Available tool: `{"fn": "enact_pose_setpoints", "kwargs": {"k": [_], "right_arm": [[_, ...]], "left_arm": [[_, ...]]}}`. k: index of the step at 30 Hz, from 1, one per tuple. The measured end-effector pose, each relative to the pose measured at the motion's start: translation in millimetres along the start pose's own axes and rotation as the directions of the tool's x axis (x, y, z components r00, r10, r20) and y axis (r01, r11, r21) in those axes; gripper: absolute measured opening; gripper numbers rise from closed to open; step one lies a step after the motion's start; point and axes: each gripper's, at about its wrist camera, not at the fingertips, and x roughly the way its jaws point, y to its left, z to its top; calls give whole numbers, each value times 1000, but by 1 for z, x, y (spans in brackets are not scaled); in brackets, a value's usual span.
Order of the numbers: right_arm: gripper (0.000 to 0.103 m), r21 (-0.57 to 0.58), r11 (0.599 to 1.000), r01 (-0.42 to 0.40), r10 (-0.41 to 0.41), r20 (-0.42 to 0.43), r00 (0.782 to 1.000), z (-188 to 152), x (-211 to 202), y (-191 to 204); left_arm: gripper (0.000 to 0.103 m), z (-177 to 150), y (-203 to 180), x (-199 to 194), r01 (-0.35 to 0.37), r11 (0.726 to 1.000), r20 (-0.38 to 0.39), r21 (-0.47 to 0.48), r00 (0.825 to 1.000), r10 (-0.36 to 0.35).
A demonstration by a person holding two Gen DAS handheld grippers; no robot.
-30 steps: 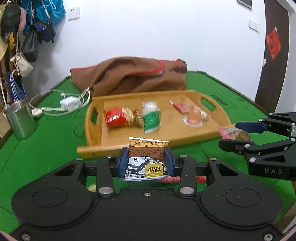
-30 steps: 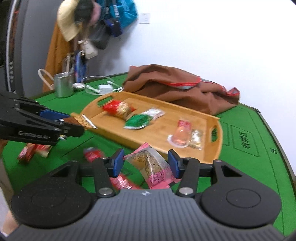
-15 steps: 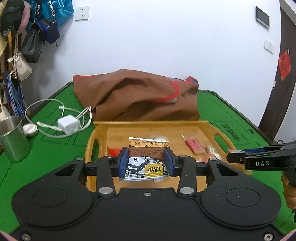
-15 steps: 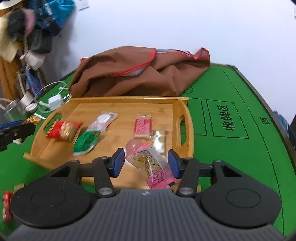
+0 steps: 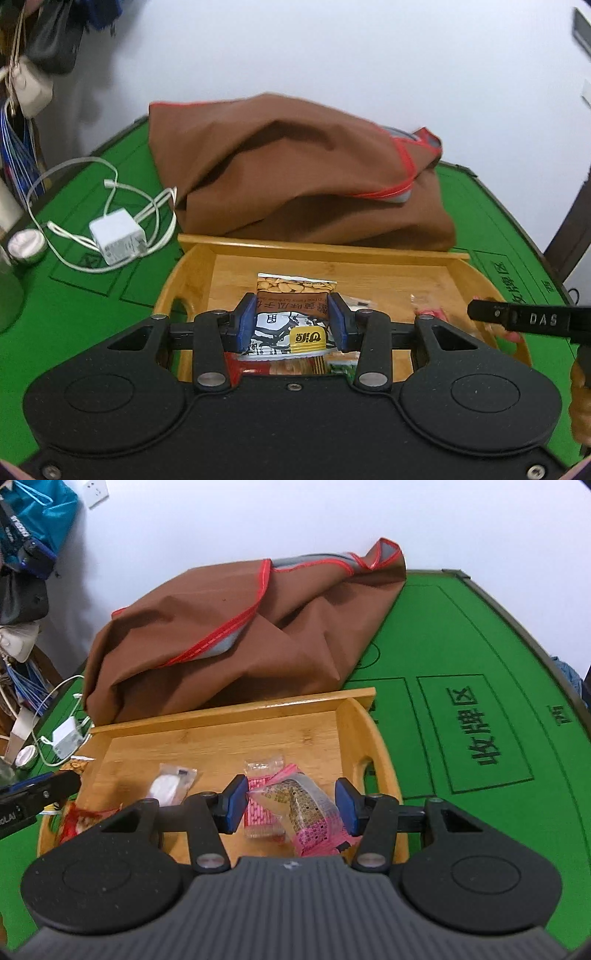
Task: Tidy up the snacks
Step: 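Carry the nut packet and pink wafer bag with both grippers over the tray, then lower both snacks onto the tray and open both grippers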
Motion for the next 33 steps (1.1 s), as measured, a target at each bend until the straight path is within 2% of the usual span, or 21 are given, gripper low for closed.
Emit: {"fn": "enact_pose_setpoints", "kwargs": {"k": [11,25,33], "right_arm": [[55,-38,997,65,-65,0,998,0,31,4],[56,-52,995,80,-78,34,996,-2,36,8],[56,-51,997,58,-56,39,998,-6,38,8]], "left_arm": [[39,-2,-5,39,-28,1000,-47,3,998,28],[39,-6,-3,52,-41,999,-63,9,997,42],[39,-10,-1,59,-50,999,-85,21,995,52]]}}
